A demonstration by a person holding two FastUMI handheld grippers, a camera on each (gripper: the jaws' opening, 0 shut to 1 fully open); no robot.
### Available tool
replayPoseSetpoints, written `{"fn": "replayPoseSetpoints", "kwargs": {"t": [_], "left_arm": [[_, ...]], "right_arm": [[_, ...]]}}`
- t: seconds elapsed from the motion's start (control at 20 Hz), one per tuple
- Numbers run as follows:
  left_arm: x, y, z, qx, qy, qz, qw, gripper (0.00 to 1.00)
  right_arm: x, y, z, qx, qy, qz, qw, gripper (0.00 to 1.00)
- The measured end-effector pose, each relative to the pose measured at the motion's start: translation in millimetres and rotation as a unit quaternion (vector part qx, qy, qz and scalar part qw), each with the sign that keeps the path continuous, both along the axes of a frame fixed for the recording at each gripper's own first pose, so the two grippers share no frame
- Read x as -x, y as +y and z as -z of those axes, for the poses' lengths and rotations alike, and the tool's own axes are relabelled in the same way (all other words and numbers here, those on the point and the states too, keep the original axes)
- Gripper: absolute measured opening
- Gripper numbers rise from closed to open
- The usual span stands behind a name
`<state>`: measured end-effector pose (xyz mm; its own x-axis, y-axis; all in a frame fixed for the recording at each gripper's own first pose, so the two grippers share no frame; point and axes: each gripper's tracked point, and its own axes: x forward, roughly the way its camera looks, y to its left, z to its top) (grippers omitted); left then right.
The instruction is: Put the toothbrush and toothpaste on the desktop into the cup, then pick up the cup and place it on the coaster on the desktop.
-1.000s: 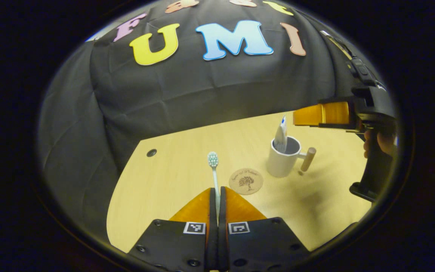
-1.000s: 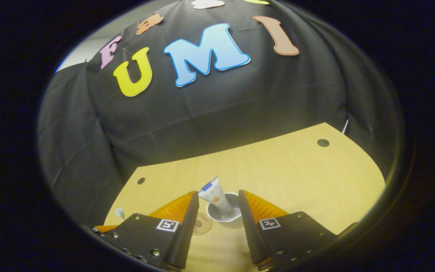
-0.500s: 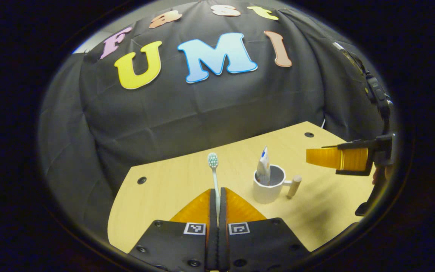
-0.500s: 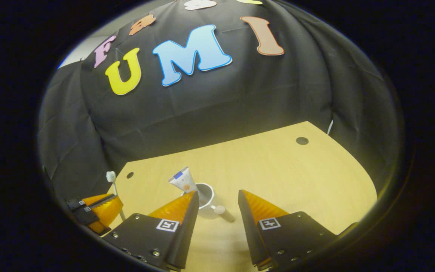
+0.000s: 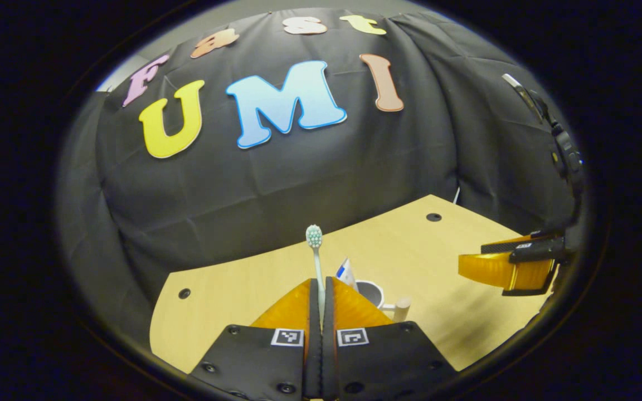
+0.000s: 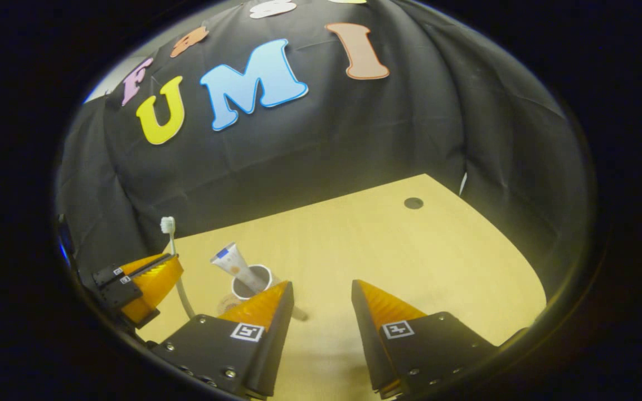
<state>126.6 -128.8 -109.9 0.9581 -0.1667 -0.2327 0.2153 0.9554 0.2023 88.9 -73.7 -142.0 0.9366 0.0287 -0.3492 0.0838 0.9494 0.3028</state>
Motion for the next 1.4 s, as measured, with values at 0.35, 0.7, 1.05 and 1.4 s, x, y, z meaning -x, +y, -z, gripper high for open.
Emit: {"fn": "replayPoseSetpoints", "kwargs": {"t": [0.35, 0.7, 1.05, 1.4], "left_arm": [[-34, -47, -13, -0.017, -0.033, 0.037, 0.999, 0.08], [-65, -73, -22, -0.02, -0.066, 0.054, 0.996, 0.08], [-85, -70, -17, -0.009, -0.084, 0.04, 0.996, 0.08], [-88, -59, 9, 0.006, -0.068, 0.016, 0.998, 0.08]], "right_arm": [[10, -36, 14, 0.0, 0.023, 0.017, 1.0, 0.62], [9, -62, 26, 0.001, 0.044, 0.032, 0.999, 0.62], [6, -72, 35, 0.007, 0.063, 0.034, 0.997, 0.62], [3, -71, 39, 0.014, 0.074, 0.028, 0.997, 0.6]]}}
